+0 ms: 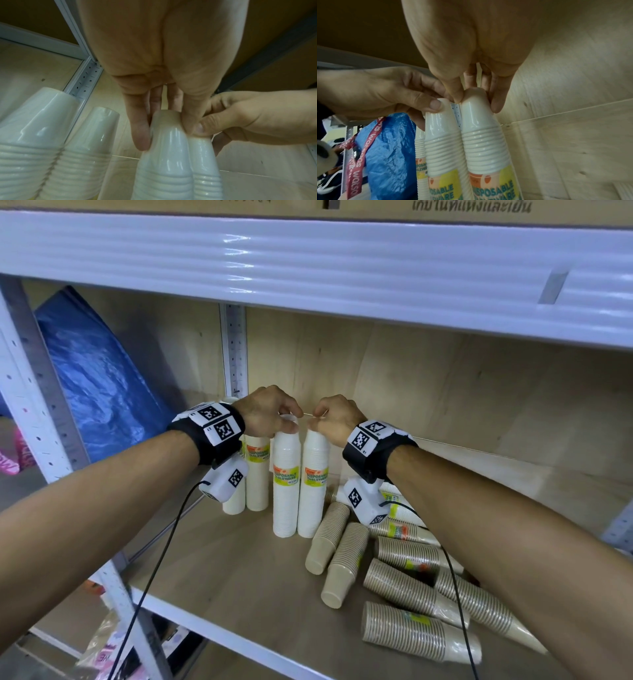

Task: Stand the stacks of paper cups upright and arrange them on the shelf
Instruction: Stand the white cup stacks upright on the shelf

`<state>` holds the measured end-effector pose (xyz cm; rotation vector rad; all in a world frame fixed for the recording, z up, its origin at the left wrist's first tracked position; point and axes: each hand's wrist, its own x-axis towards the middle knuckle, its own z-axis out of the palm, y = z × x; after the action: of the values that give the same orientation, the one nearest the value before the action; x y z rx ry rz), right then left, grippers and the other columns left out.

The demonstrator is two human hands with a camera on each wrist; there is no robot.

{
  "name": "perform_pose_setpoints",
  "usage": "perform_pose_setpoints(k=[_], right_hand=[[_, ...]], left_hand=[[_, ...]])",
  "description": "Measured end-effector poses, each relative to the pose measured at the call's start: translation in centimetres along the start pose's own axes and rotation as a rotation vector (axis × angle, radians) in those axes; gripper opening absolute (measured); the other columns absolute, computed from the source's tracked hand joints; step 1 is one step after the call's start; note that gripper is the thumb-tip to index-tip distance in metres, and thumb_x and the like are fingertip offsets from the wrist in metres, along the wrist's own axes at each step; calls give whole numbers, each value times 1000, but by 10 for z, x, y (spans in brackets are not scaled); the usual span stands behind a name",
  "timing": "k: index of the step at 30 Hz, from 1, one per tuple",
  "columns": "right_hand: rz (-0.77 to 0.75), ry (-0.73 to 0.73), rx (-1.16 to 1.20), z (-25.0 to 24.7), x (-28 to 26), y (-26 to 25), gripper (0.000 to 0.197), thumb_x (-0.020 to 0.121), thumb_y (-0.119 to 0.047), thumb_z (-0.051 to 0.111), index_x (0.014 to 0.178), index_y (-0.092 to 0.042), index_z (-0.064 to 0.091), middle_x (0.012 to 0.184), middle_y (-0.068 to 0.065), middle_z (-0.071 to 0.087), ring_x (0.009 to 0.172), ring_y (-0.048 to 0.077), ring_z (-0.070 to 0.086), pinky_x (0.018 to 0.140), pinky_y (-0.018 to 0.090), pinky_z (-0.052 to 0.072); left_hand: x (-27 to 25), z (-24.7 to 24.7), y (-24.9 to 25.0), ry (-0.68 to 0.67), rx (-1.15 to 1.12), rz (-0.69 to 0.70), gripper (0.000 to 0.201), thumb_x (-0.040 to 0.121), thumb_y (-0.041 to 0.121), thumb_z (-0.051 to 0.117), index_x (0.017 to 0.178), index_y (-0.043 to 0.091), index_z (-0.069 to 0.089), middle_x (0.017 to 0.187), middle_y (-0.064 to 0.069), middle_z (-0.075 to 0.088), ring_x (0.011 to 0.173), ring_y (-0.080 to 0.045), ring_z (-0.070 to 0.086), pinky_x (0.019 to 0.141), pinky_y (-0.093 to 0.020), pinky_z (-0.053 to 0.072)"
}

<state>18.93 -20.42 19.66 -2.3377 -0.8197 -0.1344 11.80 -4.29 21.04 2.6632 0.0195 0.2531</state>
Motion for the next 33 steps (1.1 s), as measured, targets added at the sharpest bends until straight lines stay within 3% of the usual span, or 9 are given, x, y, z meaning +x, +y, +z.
perform_pose_setpoints(k=[7,11,17,20,29,33], right_hand=[[-67,-22,-129,-5,1,-28,26,86,-15,64,108,-2,68,113,12,66,101,27,64,83,33,53],[-120,-30,-112,-3,5,-50,27,86,-18,66,110,-5,68,116,8,64,103,25,62,78,26,48],[-166,-23,-53,16,7,-80,32,89,-25,65,111,-1,67,114,13,65,103,28,63,84,31,51],[-172,-3,-29,28,10,-89,31,89,-23,64,115,-6,64,118,11,63,103,26,61,77,25,46],[-152,-22,-29,55,13,-95,26,88,-21,64,110,-7,63,115,10,62,101,28,61,81,31,49],[-128,-33,-2,63,16,-94,26,87,-22,66,107,-5,65,110,10,64,97,28,62,81,33,51]], left_hand=[[-12,-23,-10,-54,-38,-84,32,88,18,71,120,14,68,117,-8,60,100,-20,63,72,-34,61],[-24,-41,-21,-39,-47,-129,30,89,14,70,119,11,68,115,-10,61,99,-22,63,74,-37,61],[-42,-63,-43,15,-14,-188,27,87,12,71,114,11,70,113,-11,62,101,-30,64,75,-45,61],[-50,-68,-54,43,4,-206,27,87,12,71,114,10,70,114,-11,62,103,-30,64,77,-47,60],[-57,-60,-78,108,0,-197,31,87,13,70,117,10,69,114,-8,61,103,-25,63,79,-45,60],[-57,-59,-79,114,11,-182,32,86,15,71,118,11,68,116,-7,61,103,-21,61,74,-36,61]])
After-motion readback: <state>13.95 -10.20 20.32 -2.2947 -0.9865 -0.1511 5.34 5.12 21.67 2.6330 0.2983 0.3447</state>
